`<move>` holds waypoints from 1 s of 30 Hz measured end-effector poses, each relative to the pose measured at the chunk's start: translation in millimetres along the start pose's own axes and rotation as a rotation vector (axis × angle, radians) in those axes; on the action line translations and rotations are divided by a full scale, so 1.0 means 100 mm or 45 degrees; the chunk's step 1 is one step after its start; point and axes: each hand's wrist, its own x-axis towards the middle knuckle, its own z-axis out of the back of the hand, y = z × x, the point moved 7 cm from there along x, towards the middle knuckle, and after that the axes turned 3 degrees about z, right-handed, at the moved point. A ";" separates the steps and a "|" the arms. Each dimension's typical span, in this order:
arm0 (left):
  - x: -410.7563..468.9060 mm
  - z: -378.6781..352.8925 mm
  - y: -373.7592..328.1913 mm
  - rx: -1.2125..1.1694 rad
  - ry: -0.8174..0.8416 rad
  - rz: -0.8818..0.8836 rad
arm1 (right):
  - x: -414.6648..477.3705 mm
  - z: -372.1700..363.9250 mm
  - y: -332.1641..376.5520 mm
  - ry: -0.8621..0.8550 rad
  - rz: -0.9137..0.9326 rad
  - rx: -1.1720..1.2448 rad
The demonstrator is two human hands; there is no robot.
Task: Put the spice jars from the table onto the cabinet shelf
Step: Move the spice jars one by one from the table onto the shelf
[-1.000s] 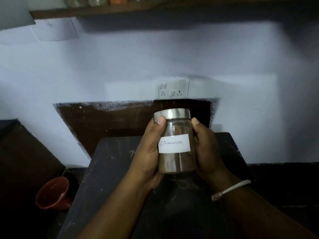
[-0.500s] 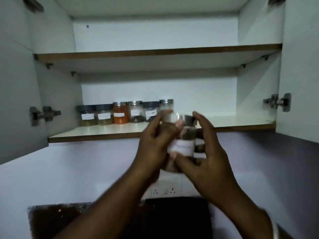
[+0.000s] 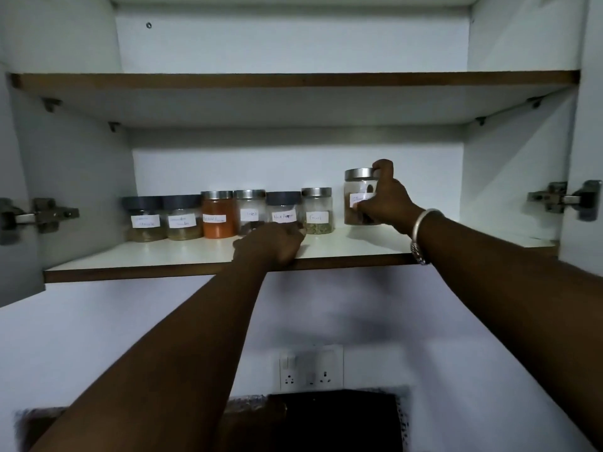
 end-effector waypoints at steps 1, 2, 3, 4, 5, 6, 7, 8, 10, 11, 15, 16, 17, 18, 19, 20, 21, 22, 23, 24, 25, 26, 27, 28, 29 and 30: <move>0.02 -0.01 0.02 -0.019 0.020 0.014 | 0.12 -0.08 -0.06 0.034 -0.018 -0.039; 0.05 -0.02 0.04 -0.020 0.031 0.024 | 0.23 -0.17 -0.11 0.074 -0.037 -0.071; 0.06 -0.02 0.06 -0.028 0.015 0.048 | 0.32 -0.24 -0.16 0.113 -0.054 -0.102; 0.07 -0.02 0.08 -0.059 -0.011 0.082 | 0.41 -0.33 -0.20 0.150 -0.072 -0.136; 0.06 -0.01 0.10 -0.101 -0.053 0.099 | 0.49 -0.40 -0.24 0.183 -0.092 -0.172; 0.05 0.01 0.08 -0.138 -0.089 0.074 | 0.55 -0.47 -0.27 0.214 -0.111 -0.210; 0.04 0.01 0.07 -0.161 -0.117 0.037 | 0.62 -0.54 -0.31 0.247 -0.127 -0.242; 0.02 0.01 0.06 -0.174 -0.139 0.016 | 0.68 -0.61 -0.35 0.277 -0.141 -0.268; 0.01 0.03 0.07 -0.189 -0.189 0.005 | 0.78 -0.72 -0.43 0.313 -0.178 -0.314; 0.01 0.03 0.07 -0.185 -0.213 0.003 | 0.81 -0.74 -0.48 0.316 -0.203 -0.325; -0.01 0.03 0.06 -0.151 -0.263 0.001 | 0.86 -0.80 -0.60 0.312 -0.226 -0.284; -0.01 0.04 0.06 -0.142 -0.268 0.005 | 0.85 -0.80 -0.60 0.317 -0.224 -0.285; -0.01 0.04 0.06 -0.131 -0.277 0.003 | 0.84 -0.79 -0.61 0.319 -0.217 -0.284; -0.02 0.04 0.06 -0.116 -0.291 -0.004 | 0.83 -0.78 -0.62 0.311 -0.205 -0.280; -0.02 0.04 0.05 -0.100 -0.303 -0.010 | 0.81 -0.77 -0.63 0.299 -0.187 -0.277; -0.03 0.04 0.05 -0.087 -0.318 -0.016 | 0.79 -0.78 -0.63 0.289 -0.175 -0.272; -0.03 0.04 0.05 -0.076 -0.332 -0.023 | 0.77 -0.78 -0.64 0.282 -0.176 -0.255; -0.03 0.04 0.05 -0.069 -0.345 -0.031 | 0.74 -0.79 -0.64 0.287 -0.189 -0.228; -0.04 0.05 0.05 -0.065 -0.356 -0.036 | 0.71 -0.80 -0.65 0.305 -0.207 -0.190; -0.05 0.05 0.04 -0.063 -0.366 -0.040 | 0.68 -0.81 -0.67 0.333 -0.237 -0.164; -0.06 0.06 0.04 -0.061 -0.380 -0.042 | 0.65 -0.81 -0.68 0.371 -0.277 -0.169; -0.07 0.07 0.03 -0.057 -0.396 -0.048 | 0.63 -0.79 -0.69 0.395 -0.326 -0.214; -0.08 0.08 0.02 -0.048 -0.413 -0.054 | 0.59 -0.75 -0.66 0.380 -0.355 -0.305; -0.09 0.08 0.01 -0.040 -0.432 -0.061 | 0.57 -0.70 -0.59 0.312 -0.328 -0.431; -0.10 0.09 0.01 -0.032 -0.449 -0.064 | 0.55 -0.67 -0.43 0.207 -0.207 -0.556; -0.11 0.09 0.00 -0.028 -0.460 -0.067 | 0.54 -0.66 -0.20 0.096 0.006 -0.624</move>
